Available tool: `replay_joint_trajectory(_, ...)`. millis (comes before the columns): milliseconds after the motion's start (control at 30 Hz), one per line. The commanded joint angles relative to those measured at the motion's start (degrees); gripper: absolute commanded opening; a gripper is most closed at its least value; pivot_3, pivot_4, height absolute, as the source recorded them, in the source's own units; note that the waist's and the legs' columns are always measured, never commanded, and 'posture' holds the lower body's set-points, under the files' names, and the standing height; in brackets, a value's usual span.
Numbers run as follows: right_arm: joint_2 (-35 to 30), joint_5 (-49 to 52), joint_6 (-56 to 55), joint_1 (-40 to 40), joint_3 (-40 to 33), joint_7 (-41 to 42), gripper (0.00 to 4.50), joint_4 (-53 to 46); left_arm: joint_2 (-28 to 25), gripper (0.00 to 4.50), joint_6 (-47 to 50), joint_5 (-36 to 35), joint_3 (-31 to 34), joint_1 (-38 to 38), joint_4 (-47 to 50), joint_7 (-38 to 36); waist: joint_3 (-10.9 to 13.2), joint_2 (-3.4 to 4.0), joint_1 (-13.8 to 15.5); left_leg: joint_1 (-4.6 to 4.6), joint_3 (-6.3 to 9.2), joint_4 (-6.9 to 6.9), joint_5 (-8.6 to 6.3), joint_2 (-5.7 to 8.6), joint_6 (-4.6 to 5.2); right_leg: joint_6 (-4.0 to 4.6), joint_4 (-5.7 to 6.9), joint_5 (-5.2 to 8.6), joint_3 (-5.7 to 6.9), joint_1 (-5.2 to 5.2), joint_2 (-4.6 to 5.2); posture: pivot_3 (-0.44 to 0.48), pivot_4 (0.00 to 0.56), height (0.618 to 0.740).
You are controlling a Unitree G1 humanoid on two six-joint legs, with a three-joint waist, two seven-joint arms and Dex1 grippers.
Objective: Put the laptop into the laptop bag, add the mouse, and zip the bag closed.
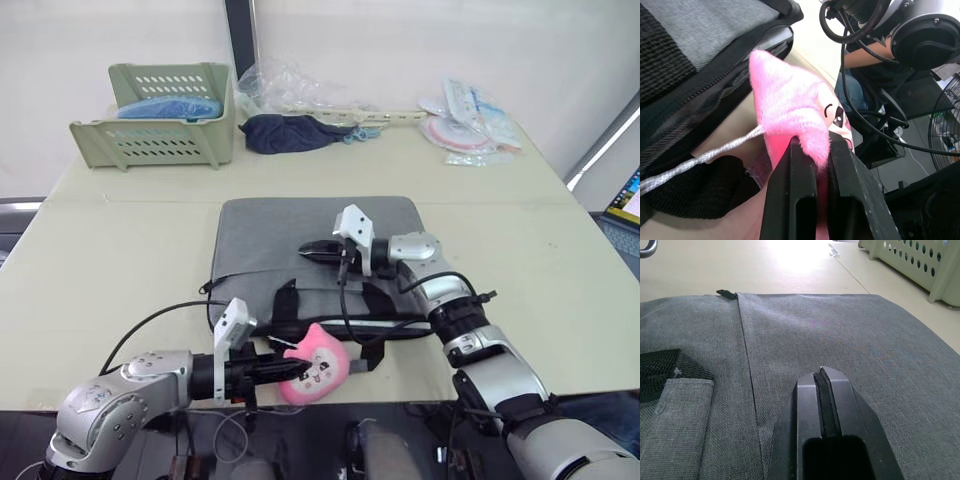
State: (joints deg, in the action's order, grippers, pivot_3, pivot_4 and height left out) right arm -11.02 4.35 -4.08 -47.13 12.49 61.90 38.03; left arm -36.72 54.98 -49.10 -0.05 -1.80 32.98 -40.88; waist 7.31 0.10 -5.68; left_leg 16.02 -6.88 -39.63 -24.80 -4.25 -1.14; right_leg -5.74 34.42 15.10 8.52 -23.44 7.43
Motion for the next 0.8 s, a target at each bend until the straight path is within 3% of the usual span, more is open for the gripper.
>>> replay_joint_trajectory(33,0.9,-4.4,4.1,5.3,4.4,-0.5,0.09,7.7,-0.1,0.0,-0.1,-1.0,-2.2,1.3,1.9,-1.5,0.0,-0.01,0.0,0.0,0.0,0.0,0.0,0.0,0.0,0.0,0.0,0.0,0.0,0.0,0.0,0.0,0.15,0.74)
replay_joint_trajectory(533,1.7,-4.1,3.9,3.1,3.7,-1.1,0.09,10.4,5.3,0.0,-0.5,3.4,-13.7,16.2,-6.5,-4.5,-0.1,-0.09,0.2,-0.15,-0.12,0.02,0.0,-0.01,0.0,0.02,0.05,0.01,-0.13,0.02,-0.02,0.0,0.15,0.74)
replay_joint_trajectory(767,1.6,-4.1,3.7,2.9,3.5,-1.2,0.09,10.7,1.4,0.0,1.5,2.2,-11.4,14.9,-6.2,-7.1,-0.1,-0.06,0.2,-0.46,-0.29,0.22,0.0,-0.04,0.0,0.05,0.12,0.02,-0.33,0.03,-0.03,0.0,0.15,0.74)
replay_joint_trajectory(800,1.6,-4.1,3.6,2.9,3.4,-1.2,0.0,10.8,0.2,0.76,1.7,1.8,-10.3,14.0,-5.7,-7.4,-0.1,-0.06,0.1,-0.52,-0.35,0.28,-0.01,-0.04,0.0,0.06,0.12,0.03,-0.39,0.02,-0.03,0.0,0.15,0.74)
